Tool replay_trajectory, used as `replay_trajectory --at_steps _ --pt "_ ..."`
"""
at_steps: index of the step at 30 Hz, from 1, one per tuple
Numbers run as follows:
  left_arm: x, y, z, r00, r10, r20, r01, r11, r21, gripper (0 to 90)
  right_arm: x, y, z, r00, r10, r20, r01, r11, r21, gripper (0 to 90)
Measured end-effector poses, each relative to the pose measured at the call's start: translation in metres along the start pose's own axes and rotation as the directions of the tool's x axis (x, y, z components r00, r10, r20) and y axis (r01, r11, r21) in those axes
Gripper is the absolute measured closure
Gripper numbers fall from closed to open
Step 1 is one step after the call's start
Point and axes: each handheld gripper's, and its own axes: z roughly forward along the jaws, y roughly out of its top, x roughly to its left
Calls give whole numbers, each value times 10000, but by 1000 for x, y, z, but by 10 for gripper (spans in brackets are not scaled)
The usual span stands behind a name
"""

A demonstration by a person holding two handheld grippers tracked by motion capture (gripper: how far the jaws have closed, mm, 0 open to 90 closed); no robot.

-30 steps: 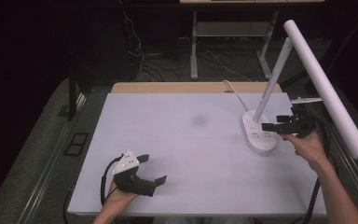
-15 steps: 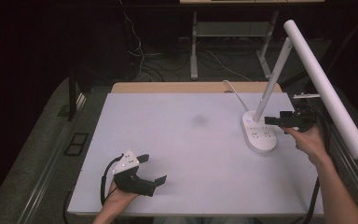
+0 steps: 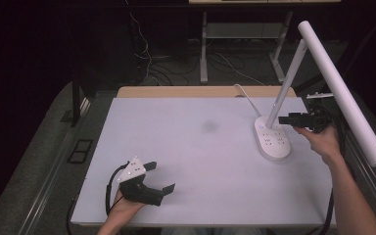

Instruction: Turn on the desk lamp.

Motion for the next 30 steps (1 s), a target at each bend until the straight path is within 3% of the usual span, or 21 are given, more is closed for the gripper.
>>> replay_trajectory --at_steps 8,14,22,30 --pt "0 0 0 10000 -7 -6 7 10000 -6 0 -8 -2 9 9994 77 344 -84 9997 213 584" --pt "0 0 1 10000 32 -38 -32 10000 41 0 -13 -2 10 9992 129 384 -132 9999 87 650" --pt "0 0 1 10000 36 -46 -36 10000 92 0 -20 -3 20 9967 618 533 -627 9979 157 809" --pt "0 -1 2 10000 8 -62 -7 10000 93 0 -27 -5 31 9942 902 590 -915 9956 194 876"
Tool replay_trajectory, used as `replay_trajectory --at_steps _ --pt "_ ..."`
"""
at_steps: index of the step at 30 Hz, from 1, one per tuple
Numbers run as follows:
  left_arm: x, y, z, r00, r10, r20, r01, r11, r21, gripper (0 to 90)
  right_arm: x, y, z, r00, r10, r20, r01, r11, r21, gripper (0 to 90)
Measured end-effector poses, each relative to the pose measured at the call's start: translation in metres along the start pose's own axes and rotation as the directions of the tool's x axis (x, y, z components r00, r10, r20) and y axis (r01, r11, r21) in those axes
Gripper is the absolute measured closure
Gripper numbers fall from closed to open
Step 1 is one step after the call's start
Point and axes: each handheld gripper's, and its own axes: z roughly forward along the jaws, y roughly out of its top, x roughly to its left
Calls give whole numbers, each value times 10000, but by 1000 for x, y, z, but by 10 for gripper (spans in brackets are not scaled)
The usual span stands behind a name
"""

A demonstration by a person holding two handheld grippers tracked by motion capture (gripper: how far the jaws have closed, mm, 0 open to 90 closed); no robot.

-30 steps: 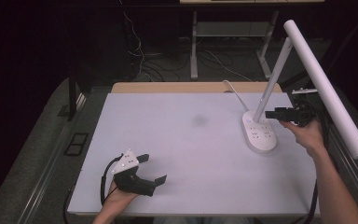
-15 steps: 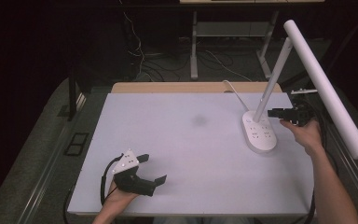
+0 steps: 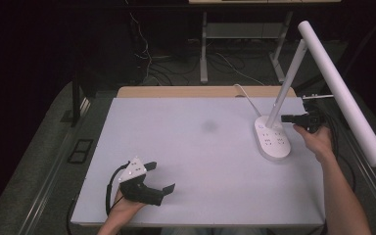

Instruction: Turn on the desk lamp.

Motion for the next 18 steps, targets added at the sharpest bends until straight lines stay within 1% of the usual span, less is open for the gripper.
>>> replay_trajectory --at_steps 3,9,14,18 --pt "0 0 0 10000 32 -15 -32 10000 45 0 -4 -2 7 10000 60 6 -60 9997 220 892" --pt "0 0 0 10000 59 -42 -59 9999 85 0 -7 -4 14 9999 89 -64 -86 9993 373 892" --pt "0 0 0 10000 79 -44 -79 9999 96 0 -6 -5 20 9998 116 -182 -106 9987 506 892" --pt "0 0 0 10000 78 -38 -78 9999 90 0 -4 -5 24 9998 46 -196 -34 9981 611 892"
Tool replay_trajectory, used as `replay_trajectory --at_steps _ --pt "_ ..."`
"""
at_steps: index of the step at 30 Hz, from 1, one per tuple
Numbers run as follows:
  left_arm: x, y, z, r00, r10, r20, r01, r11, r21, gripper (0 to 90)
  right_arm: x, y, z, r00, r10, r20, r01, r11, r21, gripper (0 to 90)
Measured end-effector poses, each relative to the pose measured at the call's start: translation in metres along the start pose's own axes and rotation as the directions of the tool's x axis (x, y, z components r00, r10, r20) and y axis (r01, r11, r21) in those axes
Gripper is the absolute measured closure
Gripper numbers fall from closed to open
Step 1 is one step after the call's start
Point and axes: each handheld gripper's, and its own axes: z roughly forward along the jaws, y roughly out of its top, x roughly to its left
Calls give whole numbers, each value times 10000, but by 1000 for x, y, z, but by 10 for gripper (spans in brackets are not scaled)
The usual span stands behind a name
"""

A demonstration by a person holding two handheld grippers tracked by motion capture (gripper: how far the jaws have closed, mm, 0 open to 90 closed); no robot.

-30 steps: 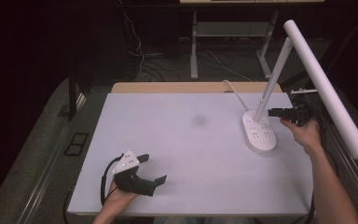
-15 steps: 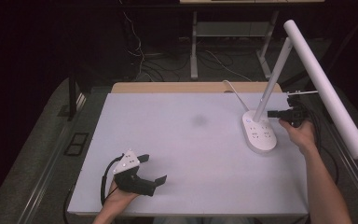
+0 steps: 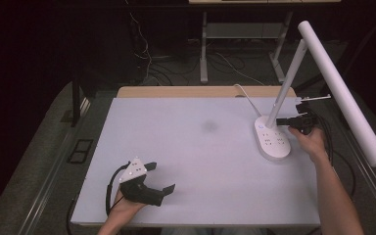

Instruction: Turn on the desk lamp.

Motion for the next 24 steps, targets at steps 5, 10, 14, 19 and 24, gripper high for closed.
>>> replay_trajectory --at_steps 5,10,14,19,24 --pt "0 0 0 10000 5 5 -5 10000 5 0 -1 -1 3 10000 14 -38 -14 10000 14 892" --pt "0 0 0 10000 8 3 -8 10000 11 0 -1 -1 3 10000 31 -4 -31 10000 -43 892" --pt "-1 0 0 10000 33 15 -33 10000 21 0 0 -2 3 10000 90 19 -90 10000 -24 892" --pt "-1 0 0 10000 36 40 -36 10000 48 0 -1 -3 3 9993 377 62 -377 9992 -105 894" --pt "-1 0 1 10000 67 29 -67 10000 72 0 -1 -4 3 9991 390 149 -388 9991 -171 895"
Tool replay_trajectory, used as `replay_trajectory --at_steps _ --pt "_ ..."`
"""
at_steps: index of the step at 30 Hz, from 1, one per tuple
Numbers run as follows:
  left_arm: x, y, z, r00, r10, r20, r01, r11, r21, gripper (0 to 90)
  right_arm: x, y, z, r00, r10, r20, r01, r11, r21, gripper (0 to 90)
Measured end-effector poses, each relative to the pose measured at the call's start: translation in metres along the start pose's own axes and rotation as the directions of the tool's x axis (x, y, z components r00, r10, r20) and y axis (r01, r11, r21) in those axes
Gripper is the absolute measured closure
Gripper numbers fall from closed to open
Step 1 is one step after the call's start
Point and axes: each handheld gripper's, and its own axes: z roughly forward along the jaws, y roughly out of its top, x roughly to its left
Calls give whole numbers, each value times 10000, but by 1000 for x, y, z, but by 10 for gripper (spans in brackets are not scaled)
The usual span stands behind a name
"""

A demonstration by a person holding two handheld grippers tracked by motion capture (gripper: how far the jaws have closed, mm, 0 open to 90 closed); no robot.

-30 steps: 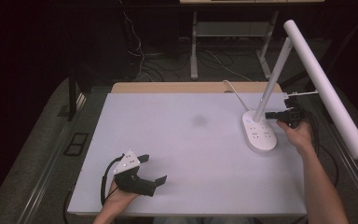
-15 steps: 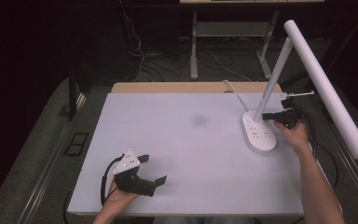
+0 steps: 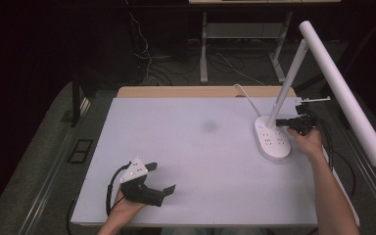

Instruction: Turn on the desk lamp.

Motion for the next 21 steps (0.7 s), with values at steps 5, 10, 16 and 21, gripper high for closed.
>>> replay_trajectory --at_steps 5,10,16,21 --pt "-1 0 0 10000 25 51 -26 10000 81 0 0 0 0 10000 19 37 -19 10000 19 895" --pt "-2 0 0 9999 76 92 -77 9999 79 0 0 -1 1 10000 65 44 -65 10000 -6 896" --pt "-1 0 0 10000 7 96 -8 10000 52 0 1 0 1 9998 169 47 -169 9999 -3 895" --pt "-1 0 0 10000 16 87 -16 10000 86 0 6 4 0 9995 -281 160 277 9994 216 894"
